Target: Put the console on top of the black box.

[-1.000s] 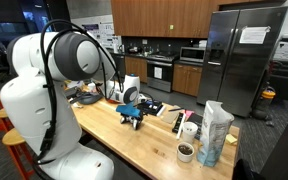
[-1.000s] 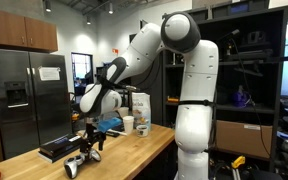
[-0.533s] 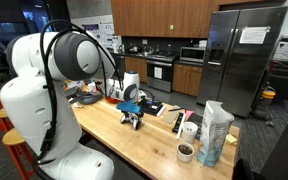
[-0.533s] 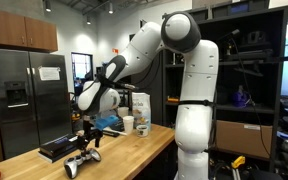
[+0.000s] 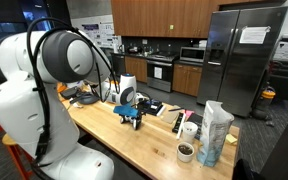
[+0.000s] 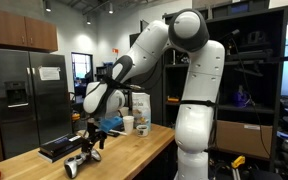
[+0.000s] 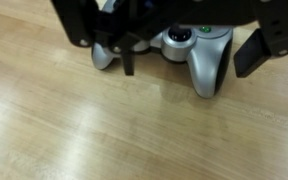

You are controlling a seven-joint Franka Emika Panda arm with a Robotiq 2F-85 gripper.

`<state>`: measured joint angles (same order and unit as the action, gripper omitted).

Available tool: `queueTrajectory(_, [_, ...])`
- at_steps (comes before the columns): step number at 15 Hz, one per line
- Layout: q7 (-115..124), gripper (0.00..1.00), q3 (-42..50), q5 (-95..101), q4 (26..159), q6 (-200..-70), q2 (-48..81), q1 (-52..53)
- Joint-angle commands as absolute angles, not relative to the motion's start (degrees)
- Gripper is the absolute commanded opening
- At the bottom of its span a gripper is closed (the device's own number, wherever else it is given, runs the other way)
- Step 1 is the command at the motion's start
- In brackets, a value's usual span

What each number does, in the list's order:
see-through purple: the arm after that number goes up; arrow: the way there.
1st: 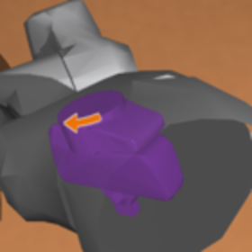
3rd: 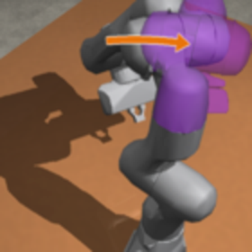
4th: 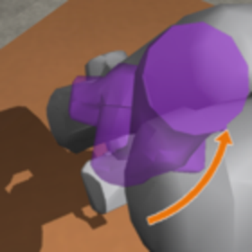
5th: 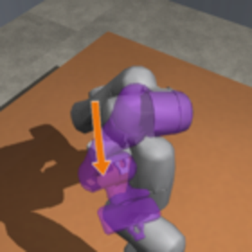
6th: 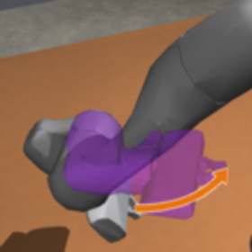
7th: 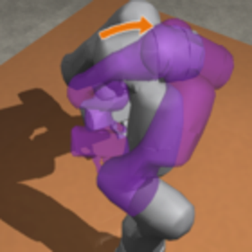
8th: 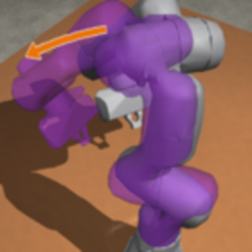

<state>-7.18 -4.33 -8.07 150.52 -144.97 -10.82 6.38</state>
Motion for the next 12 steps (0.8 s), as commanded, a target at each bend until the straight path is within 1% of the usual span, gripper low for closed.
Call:
queueTrajectory(1, [-6.1, 1.0, -4.2, -6.8, 150.4, -142.6, -11.8, 6.6])
queueTrajectory(8, [-5.3, 1.0, -4.5, -7.0, 149.9, -140.6, -12.3, 7.0])
queueTrajectory(12, [-3.7, 1.0, -4.7, -4.7, 150.4, -142.6, -11.7, 6.2])
